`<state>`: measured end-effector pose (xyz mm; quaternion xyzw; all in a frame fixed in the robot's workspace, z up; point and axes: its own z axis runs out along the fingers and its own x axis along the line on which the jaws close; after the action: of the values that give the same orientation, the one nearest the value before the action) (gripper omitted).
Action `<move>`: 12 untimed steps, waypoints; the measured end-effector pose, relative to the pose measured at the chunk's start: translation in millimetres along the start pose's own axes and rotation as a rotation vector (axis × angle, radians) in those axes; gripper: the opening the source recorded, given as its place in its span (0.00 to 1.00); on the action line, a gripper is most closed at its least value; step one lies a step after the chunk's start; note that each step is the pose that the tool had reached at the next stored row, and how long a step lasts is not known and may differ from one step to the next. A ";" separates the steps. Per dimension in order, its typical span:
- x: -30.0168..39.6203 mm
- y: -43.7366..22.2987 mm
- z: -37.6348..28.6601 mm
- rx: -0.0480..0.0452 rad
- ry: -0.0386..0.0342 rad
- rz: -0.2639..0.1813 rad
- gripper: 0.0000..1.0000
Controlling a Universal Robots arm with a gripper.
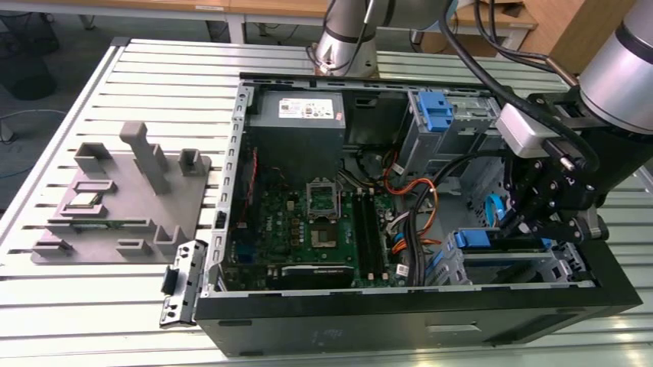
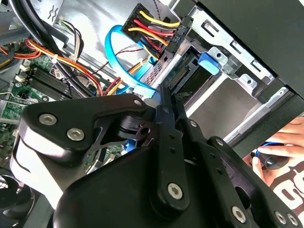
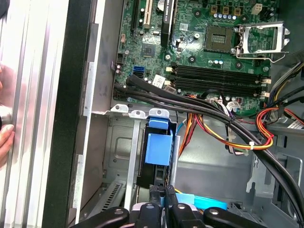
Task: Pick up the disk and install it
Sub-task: 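Insert the first disk wire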
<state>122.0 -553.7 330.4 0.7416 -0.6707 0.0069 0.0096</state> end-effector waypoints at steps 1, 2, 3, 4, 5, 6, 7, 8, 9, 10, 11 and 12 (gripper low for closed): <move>0.0 0.0 0.0 0.0000 0.0000 0.000 0.16; -0.1 0.0 0.3 0.0001 -0.0008 0.000 0.16; 0.0 0.0 0.3 0.0001 -0.0006 0.000 0.17; 0.0 0.0 0.3 0.0000 -0.0005 0.000 0.17; 0.0 0.0 0.2 0.0001 -0.0004 0.000 0.23; 0.0 0.0 0.1 0.0000 0.0000 0.000 0.23; 0.0 0.0 -0.8 0.0000 0.0003 0.000 0.23; 0.0 0.0 -2.0 0.0001 0.0000 0.000 0.23; 0.1 0.0 -4.1 0.0000 -0.0003 0.000 0.23; 0.1 0.0 -6.5 0.0001 -0.0003 0.000 0.23; 0.2 0.0 -9.0 0.0001 -0.0005 0.000 0.23; 0.3 0.1 -11.8 0.0001 -0.0007 0.000 0.23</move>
<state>122.0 -553.7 342.2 0.7416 -0.6707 0.0067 0.0094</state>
